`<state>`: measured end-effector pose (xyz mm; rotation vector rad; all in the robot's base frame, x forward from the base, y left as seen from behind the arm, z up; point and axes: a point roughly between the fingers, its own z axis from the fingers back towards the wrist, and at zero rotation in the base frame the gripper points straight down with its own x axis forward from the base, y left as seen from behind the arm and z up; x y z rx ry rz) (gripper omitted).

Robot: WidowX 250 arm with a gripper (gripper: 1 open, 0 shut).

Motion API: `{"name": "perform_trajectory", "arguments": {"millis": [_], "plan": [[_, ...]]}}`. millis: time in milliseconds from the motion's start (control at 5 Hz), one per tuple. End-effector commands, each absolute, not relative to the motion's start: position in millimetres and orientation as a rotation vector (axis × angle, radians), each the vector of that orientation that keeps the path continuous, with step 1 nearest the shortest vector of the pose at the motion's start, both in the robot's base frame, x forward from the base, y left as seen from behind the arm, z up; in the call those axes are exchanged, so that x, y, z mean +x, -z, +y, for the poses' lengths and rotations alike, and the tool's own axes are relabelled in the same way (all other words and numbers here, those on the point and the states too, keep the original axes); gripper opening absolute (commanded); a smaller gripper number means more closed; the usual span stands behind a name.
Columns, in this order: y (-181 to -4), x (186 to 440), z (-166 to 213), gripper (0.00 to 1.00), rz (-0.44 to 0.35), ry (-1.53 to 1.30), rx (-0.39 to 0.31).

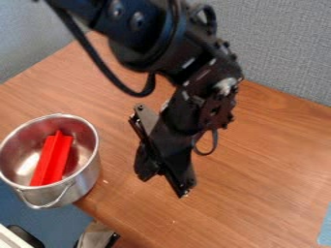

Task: Move the red object from the metal pot to the table

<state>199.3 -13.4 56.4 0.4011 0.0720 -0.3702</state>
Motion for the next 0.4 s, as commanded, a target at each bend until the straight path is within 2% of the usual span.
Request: {"name": "perform_trajectory", "arguments": {"millis": [0, 200], "plan": [[-64.1, 200.5, -18.4, 0.00, 0.011, 0.426, 0.435], [-55.3, 196.4, -19.4, 0.00, -0.022, 0.494, 0.422]]}}
